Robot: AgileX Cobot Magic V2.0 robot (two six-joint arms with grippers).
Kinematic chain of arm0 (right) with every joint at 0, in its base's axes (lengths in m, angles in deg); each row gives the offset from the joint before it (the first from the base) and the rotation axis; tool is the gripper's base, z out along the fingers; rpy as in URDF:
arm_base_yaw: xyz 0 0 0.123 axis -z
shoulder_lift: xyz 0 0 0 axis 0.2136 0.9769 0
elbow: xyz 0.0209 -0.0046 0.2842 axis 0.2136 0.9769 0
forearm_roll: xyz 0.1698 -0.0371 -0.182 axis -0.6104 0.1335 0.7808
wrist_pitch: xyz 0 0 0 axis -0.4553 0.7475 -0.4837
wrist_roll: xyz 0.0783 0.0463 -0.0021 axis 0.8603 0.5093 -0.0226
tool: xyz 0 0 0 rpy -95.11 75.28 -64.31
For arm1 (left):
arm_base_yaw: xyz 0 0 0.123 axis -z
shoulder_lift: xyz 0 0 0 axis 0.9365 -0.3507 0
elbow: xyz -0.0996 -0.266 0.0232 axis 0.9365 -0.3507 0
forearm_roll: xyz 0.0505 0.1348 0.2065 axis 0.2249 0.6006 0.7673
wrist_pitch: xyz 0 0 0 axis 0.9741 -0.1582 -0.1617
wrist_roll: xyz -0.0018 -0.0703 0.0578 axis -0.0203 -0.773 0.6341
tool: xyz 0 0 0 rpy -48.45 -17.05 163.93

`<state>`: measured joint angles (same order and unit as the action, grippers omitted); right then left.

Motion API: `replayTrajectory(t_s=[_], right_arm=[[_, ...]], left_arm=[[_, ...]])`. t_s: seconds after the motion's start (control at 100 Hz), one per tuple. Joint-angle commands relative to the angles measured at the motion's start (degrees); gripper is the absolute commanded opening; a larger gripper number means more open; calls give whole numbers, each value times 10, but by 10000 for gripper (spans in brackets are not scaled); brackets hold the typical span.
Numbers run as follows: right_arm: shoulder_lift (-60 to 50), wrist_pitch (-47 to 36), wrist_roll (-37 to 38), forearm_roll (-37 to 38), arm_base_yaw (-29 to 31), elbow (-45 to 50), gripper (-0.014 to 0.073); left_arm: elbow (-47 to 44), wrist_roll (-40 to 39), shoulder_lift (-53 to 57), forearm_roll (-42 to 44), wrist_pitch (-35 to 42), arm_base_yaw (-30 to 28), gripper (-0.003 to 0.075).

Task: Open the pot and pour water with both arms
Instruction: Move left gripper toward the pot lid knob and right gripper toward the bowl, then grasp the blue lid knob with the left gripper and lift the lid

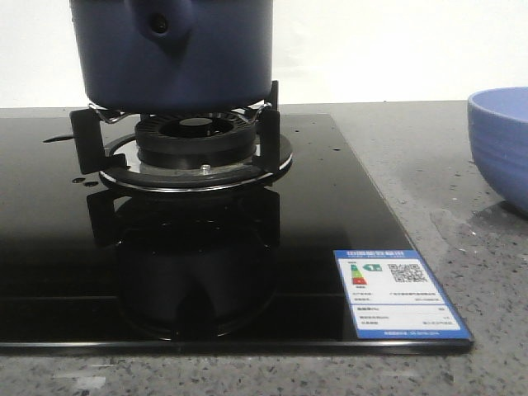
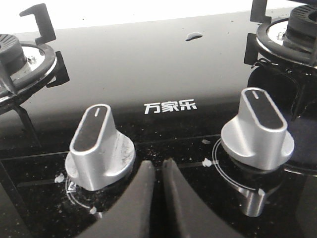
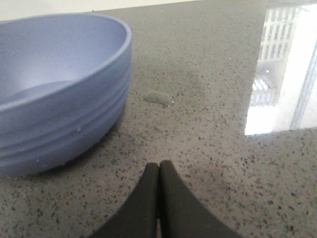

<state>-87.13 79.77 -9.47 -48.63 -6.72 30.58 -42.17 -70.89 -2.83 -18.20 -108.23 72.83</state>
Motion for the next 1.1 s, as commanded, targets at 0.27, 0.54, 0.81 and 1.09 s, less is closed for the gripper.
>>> replayTrajectory(t_s=[0.27,0.54,0.81,1.09], right_arm=[[-10,-206,-1,-259,3,15,-63],[-10,-195,-1,-282,3,6,-63],[28,-27,-2,-257,-1,-129,-63],[209,183,-8,-245,-1,-279,-63]], left_arm=[[-17,-4,15,-347,233,-2,-20],[-14,-4,15,-687,285,-2,-20],[57,-4,-1,-674,217,-2,-20],[184,134,-150,-533,0,23,-20]])
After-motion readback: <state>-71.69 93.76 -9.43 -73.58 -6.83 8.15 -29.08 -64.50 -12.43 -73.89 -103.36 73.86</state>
